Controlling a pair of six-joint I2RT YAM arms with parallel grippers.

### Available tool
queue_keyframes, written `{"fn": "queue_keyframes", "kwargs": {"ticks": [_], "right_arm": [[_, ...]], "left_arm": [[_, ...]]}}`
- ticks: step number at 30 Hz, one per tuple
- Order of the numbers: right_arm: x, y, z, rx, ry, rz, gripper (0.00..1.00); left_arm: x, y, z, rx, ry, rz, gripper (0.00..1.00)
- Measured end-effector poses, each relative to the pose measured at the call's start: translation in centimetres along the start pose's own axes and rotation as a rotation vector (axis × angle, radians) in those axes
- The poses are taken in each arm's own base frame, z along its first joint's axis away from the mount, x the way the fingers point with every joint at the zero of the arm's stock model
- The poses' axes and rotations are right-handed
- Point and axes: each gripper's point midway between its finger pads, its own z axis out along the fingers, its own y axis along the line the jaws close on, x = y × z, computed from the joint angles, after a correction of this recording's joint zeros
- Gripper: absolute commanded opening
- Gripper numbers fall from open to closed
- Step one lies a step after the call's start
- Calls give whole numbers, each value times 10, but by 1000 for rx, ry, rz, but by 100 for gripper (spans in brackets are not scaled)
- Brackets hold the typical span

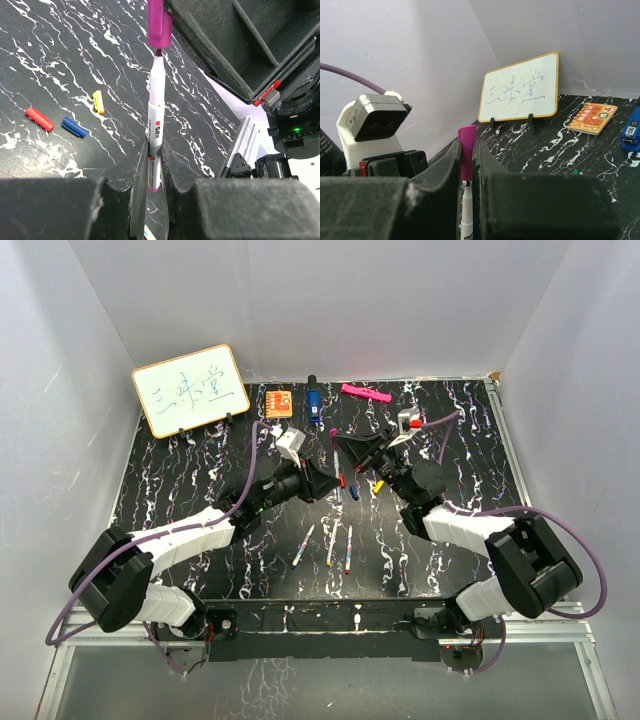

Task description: Insert the pens into the pen caps

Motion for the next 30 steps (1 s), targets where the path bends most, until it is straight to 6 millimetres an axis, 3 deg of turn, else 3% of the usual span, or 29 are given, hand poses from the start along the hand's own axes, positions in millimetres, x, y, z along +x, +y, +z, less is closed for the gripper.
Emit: {"fn": "queue_keyframes", "kwargs": {"ticks": [15,30], "right_arm": [[3,0,-1,-3,14,2,0],[8,6,-3,-34,48,-9,0]], "left_arm": [[-4,-1,1,-1,-9,5,0],[-27,-3,4,-22,-69,13,0]]}}
